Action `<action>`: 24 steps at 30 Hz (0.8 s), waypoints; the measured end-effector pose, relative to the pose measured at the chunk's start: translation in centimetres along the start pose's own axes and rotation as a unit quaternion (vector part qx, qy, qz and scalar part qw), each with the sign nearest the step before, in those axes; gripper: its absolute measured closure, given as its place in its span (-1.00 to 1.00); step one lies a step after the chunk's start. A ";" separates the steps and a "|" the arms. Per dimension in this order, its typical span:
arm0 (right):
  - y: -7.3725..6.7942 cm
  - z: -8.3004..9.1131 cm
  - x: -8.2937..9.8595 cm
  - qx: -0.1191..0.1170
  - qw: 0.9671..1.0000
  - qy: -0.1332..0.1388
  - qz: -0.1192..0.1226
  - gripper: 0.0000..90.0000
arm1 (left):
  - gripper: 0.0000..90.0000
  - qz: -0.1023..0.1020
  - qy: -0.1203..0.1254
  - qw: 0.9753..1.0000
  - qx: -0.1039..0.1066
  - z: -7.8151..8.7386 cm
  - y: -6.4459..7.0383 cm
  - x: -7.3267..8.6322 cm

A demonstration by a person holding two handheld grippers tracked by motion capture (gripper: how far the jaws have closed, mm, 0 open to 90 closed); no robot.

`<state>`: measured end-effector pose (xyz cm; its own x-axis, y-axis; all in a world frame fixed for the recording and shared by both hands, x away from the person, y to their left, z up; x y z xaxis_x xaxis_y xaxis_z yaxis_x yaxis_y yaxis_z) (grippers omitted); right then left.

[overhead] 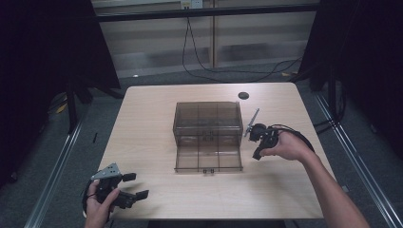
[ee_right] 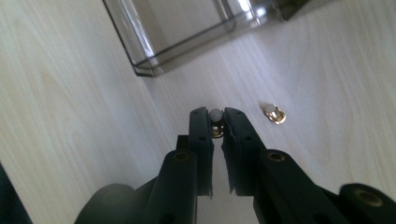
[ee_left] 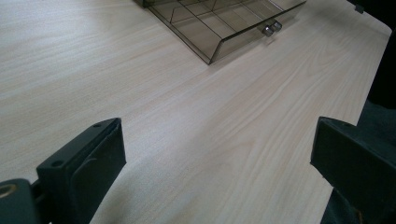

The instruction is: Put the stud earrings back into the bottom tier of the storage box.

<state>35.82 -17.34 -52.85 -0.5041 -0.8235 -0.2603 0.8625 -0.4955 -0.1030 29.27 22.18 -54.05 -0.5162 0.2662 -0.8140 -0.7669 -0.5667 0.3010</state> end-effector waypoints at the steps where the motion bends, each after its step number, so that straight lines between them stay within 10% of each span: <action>1: -0.1 0.1 -0.3 0.000 1.000 0.002 0.006 0.81 | -0.93 0.001 0.000 1.000 0.000 0.0 0.0 0.0; 24: -2.7 0.4 -5.9 -0.010 0.998 0.013 0.059 0.81 | -0.93 0.000 0.002 1.000 0.000 0.1 0.0 -0.1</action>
<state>36.43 -11.24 -50.69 -0.3984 -0.8677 -0.2972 0.9164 -0.3902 -0.0891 29.27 22.21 -53.96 -0.5138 0.2634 -0.8165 -0.7678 -0.5657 0.3007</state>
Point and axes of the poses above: each handheld gripper's, and its own axes: z roughly backward along the jaws, x roughly out of its underside, y roughly to its right, the point moved 10 cm from there along -z, roughly forward along the jaws, and after that the axes turned 5 degrees about y, right-handed, at the moved point
